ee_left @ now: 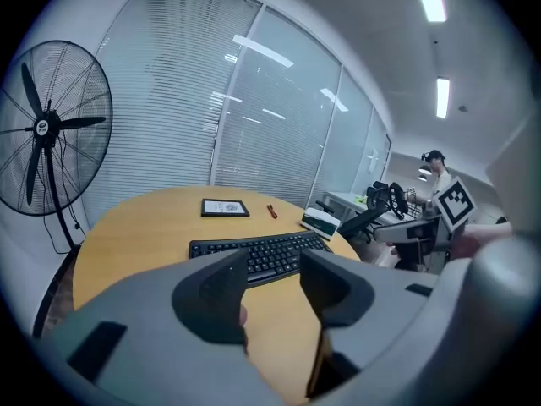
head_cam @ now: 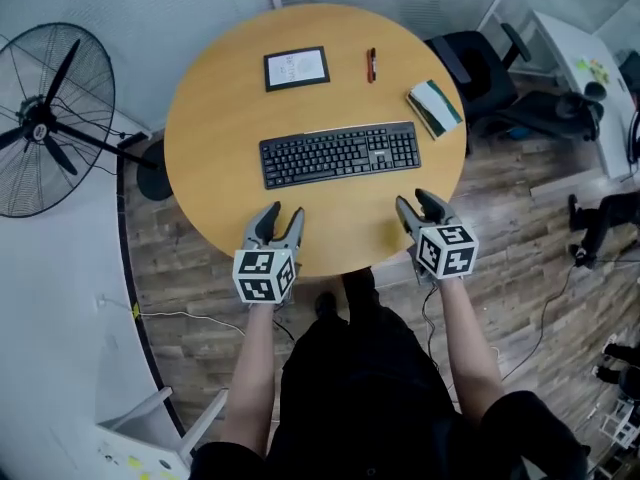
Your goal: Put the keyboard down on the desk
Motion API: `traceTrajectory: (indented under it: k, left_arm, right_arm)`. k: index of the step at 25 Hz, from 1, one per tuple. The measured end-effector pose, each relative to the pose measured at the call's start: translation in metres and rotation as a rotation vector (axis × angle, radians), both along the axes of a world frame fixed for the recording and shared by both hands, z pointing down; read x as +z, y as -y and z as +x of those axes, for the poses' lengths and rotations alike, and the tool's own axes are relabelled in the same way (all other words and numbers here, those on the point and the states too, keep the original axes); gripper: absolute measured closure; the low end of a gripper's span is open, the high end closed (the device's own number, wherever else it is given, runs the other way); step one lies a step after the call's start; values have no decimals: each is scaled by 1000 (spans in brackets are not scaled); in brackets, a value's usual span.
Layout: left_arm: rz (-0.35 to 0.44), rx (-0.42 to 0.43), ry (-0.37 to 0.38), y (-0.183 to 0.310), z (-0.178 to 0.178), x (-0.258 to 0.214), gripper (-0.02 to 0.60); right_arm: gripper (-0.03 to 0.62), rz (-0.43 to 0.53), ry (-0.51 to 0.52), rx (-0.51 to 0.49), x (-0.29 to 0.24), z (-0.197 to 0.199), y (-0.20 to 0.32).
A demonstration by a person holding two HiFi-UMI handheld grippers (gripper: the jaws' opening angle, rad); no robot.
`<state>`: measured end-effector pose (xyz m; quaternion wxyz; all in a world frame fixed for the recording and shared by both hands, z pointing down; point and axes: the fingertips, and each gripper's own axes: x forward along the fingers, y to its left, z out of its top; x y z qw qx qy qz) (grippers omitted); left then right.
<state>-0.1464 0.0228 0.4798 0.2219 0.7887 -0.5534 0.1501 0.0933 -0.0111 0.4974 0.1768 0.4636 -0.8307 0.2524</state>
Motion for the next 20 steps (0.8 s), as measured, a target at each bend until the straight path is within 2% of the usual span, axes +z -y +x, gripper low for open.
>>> traceTrajectory:
  k: [6, 9, 12, 16, 20]
  left_arm:
    - [59, 71, -13, -47, 4, -24, 417]
    - [102, 131, -40, -70, 12, -41, 443]
    - [134, 183, -35, -93, 21, -51, 463]
    - [145, 211, -46, -115, 28, -60, 484]
    - [158, 230, -71, -131, 31, -72, 517]
  right_arm:
    - [431, 66, 7, -17, -35, -25, -59]
    - [437, 106, 22, -14, -55, -36, -86]
    - [444, 131, 47, -17, -69, -51, -115]
    - [461, 147, 62, -40, -80, -70, -153]
    - [470, 167, 74, -22, -92, -75, -173]
